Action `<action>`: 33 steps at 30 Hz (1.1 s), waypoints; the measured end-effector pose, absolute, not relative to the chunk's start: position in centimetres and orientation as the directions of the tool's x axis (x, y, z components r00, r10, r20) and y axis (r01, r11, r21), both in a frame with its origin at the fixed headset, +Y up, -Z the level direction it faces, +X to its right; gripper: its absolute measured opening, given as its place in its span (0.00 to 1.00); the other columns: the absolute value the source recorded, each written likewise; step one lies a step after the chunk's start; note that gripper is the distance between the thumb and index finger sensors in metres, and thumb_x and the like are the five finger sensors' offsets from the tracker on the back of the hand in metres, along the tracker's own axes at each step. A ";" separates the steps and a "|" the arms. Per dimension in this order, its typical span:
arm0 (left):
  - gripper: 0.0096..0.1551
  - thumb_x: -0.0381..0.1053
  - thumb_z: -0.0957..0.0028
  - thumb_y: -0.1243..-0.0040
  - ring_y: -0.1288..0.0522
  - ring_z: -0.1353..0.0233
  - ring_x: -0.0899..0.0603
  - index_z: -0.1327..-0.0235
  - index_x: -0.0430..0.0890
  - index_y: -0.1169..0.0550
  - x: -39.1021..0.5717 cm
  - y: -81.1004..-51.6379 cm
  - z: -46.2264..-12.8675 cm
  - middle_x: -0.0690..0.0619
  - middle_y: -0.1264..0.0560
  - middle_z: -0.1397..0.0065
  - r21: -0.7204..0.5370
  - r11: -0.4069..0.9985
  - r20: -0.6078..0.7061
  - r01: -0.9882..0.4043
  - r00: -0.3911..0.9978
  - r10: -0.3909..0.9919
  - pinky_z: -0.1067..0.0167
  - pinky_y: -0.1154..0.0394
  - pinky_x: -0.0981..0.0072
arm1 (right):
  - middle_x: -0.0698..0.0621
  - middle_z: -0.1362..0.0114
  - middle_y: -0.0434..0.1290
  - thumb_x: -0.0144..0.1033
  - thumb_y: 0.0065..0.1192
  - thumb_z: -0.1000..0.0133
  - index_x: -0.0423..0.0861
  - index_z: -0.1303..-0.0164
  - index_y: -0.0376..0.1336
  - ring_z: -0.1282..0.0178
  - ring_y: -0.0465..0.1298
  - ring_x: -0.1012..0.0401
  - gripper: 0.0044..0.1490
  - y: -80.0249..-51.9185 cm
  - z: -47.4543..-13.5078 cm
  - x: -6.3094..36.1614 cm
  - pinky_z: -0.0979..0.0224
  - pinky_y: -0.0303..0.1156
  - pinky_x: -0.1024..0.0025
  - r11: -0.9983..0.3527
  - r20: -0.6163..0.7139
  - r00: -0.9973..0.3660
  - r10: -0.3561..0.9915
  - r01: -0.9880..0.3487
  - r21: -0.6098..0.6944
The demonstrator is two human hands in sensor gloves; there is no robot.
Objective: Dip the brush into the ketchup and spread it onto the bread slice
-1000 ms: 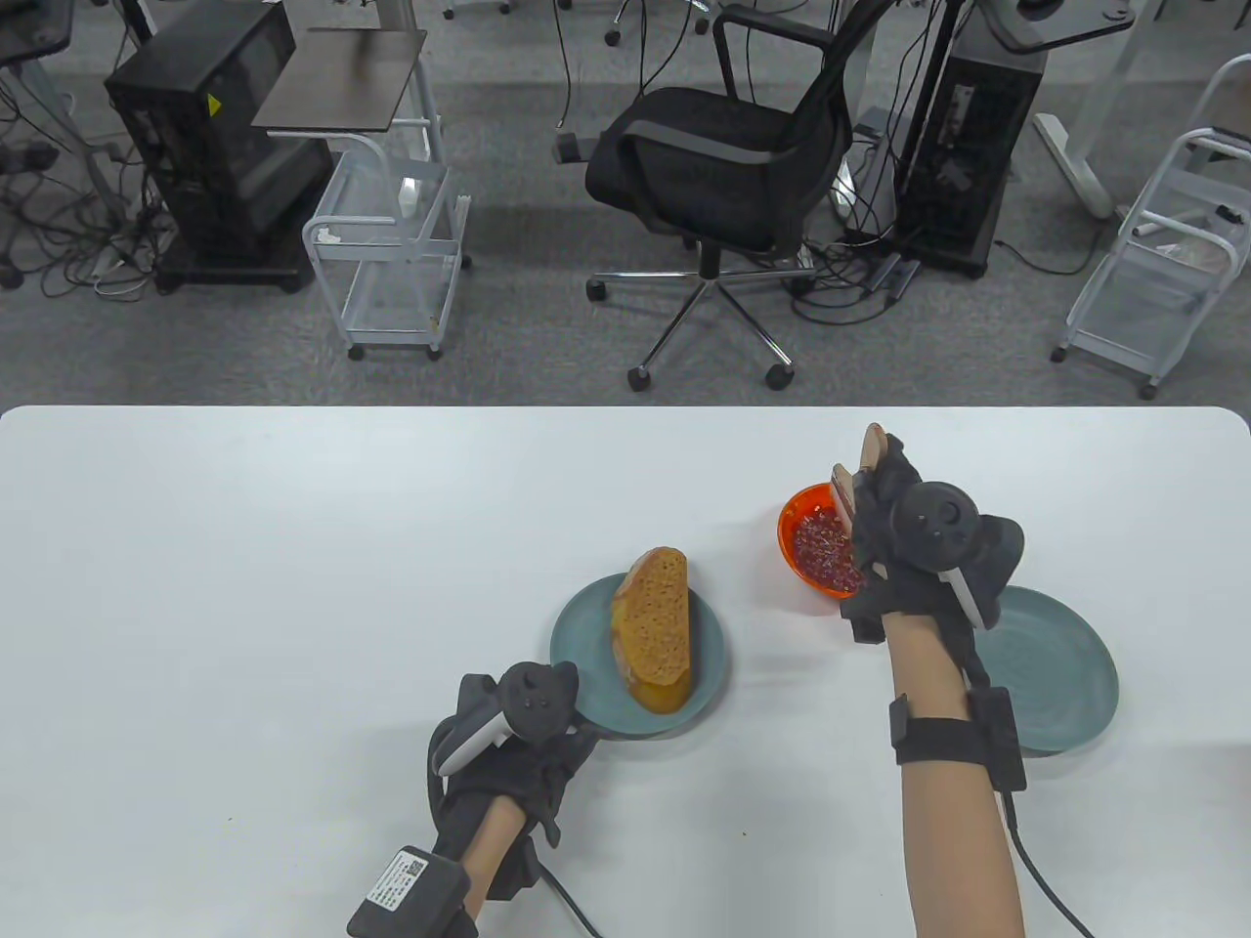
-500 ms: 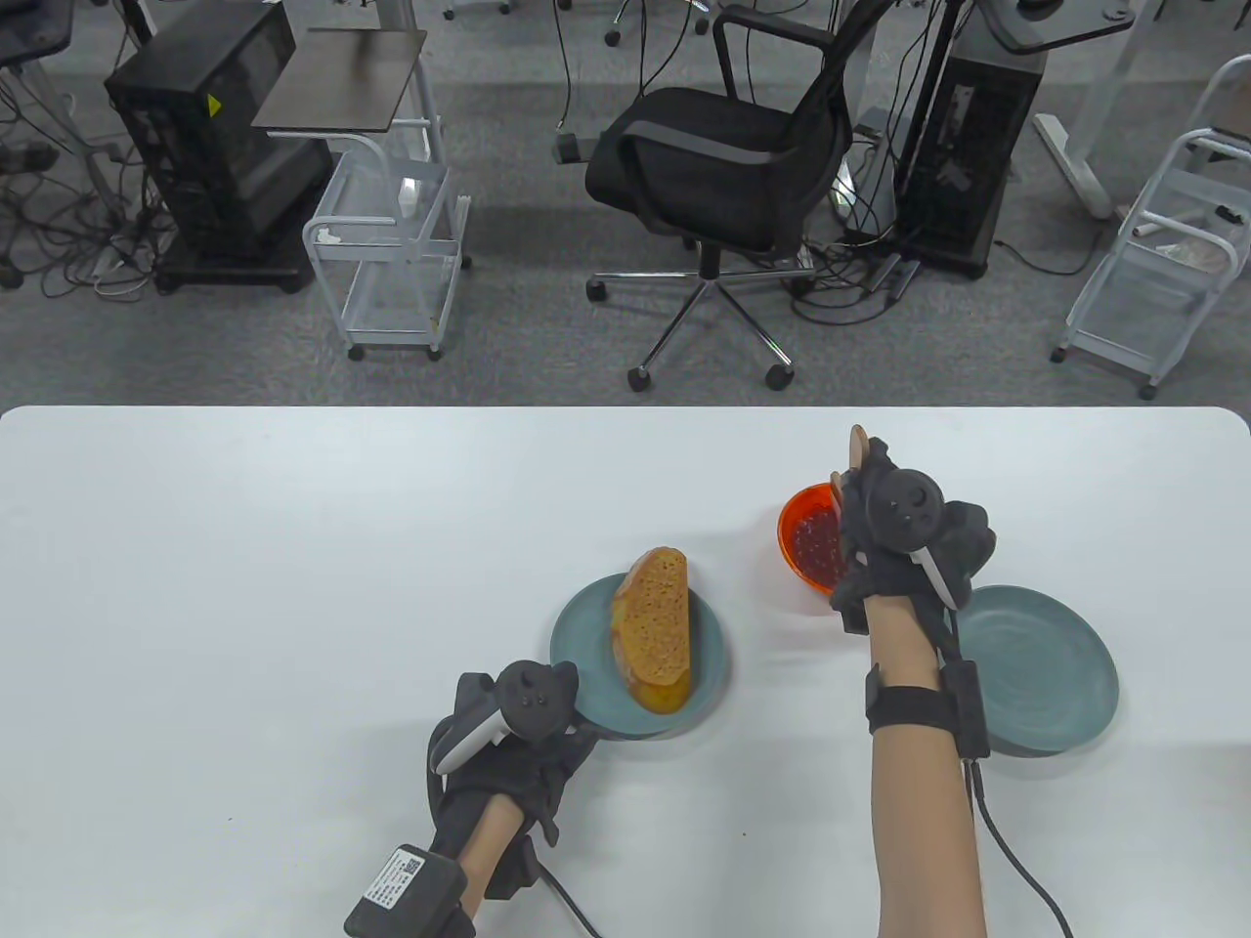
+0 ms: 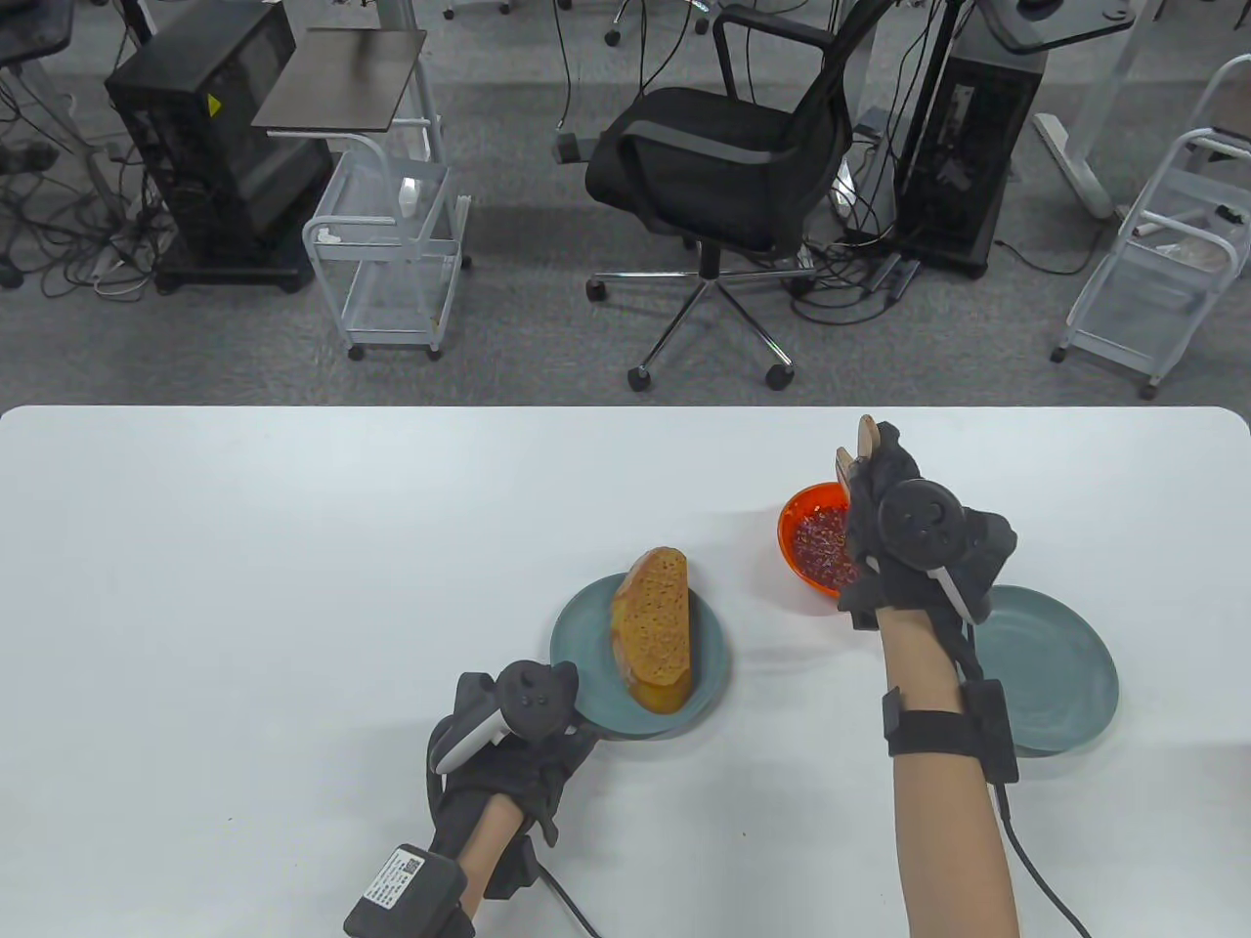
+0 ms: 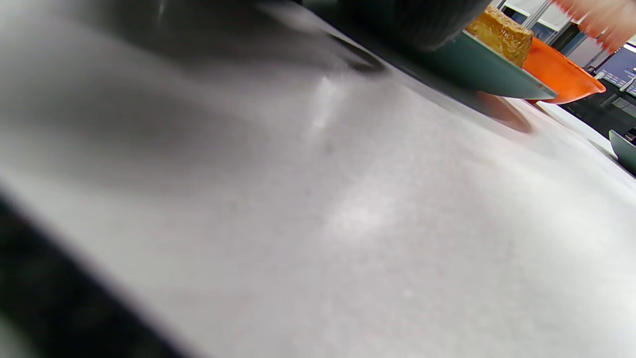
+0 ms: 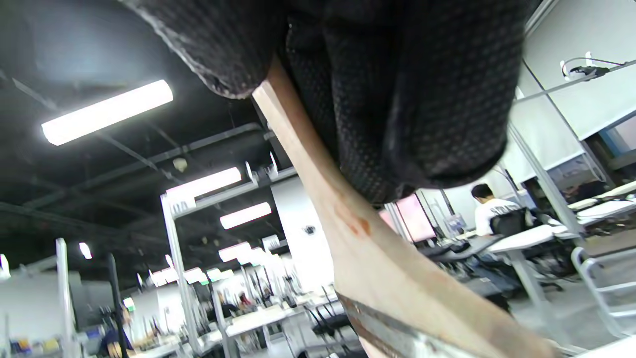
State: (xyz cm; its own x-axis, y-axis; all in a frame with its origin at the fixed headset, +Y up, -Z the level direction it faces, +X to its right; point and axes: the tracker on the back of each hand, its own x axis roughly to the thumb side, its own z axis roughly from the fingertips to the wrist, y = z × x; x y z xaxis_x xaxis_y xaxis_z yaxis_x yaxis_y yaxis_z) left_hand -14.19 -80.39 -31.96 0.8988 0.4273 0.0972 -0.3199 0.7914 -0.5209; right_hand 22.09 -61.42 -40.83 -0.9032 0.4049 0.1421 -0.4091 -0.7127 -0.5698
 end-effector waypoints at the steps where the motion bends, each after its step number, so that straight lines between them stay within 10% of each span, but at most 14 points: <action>1: 0.40 0.59 0.29 0.56 0.64 0.19 0.32 0.18 0.48 0.60 -14.2 -80.4 -32.0 0.42 0.59 0.16 -0.520 0.793 0.098 -0.317 0.900 0.424 0.31 0.61 0.36 | 0.32 0.39 0.76 0.35 0.63 0.41 0.34 0.30 0.63 0.50 0.87 0.42 0.32 -61.0 -40.0 21.8 0.54 0.86 0.57 -0.680 0.172 -0.884 0.434 -0.447 -0.581; 11: 0.41 0.59 0.29 0.56 0.64 0.19 0.32 0.18 0.47 0.60 -14.1 -80.4 -31.9 0.41 0.59 0.16 -0.517 0.798 0.099 -0.311 0.904 0.416 0.32 0.60 0.36 | 0.26 0.45 0.76 0.32 0.64 0.40 0.26 0.33 0.63 0.57 0.88 0.40 0.32 -67.2 -35.8 16.0 0.61 0.88 0.60 -0.305 0.258 -0.412 0.874 -0.877 -0.370; 25: 0.41 0.59 0.29 0.56 0.64 0.19 0.32 0.18 0.47 0.60 -14.1 -80.4 -31.9 0.41 0.59 0.16 -0.518 0.797 0.102 -0.310 0.903 0.417 0.32 0.61 0.36 | 0.26 0.48 0.77 0.32 0.64 0.41 0.24 0.36 0.64 0.61 0.90 0.43 0.32 -69.6 -35.7 14.9 0.65 0.90 0.64 -0.465 0.237 -0.637 0.733 -0.725 -0.508; 33: 0.41 0.59 0.29 0.56 0.64 0.19 0.32 0.18 0.47 0.60 -14.1 -80.4 -31.9 0.41 0.59 0.16 -0.516 0.800 0.104 -0.306 0.905 0.413 0.31 0.61 0.36 | 0.25 0.48 0.77 0.31 0.64 0.41 0.23 0.36 0.63 0.61 0.89 0.41 0.32 -71.9 -36.2 13.3 0.65 0.90 0.62 -0.319 0.172 -0.402 0.899 -0.873 -0.369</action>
